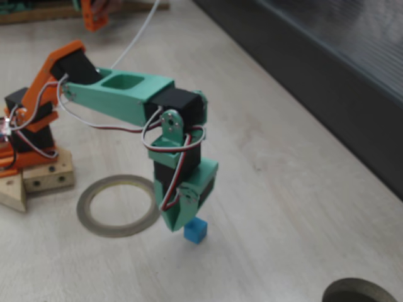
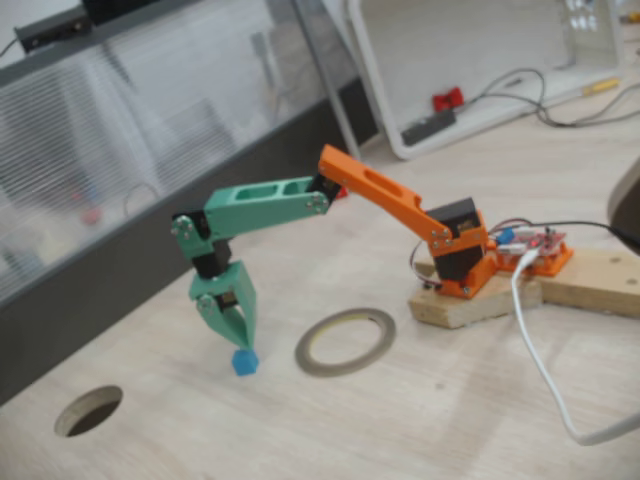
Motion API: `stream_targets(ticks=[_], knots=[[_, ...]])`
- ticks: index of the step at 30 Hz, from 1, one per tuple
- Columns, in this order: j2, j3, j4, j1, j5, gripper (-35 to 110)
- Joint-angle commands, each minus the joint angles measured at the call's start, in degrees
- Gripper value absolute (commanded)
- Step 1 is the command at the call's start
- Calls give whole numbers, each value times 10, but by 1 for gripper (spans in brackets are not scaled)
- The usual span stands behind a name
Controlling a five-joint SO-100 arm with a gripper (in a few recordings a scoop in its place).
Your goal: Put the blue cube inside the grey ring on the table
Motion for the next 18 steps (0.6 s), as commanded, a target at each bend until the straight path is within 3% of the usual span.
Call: stream_targets(ticks=[1, 14, 18], knots=[[11, -12, 1, 11, 4, 0], [11, -13, -6, 11, 4, 0], [11, -13, -80, 11, 5, 0]])
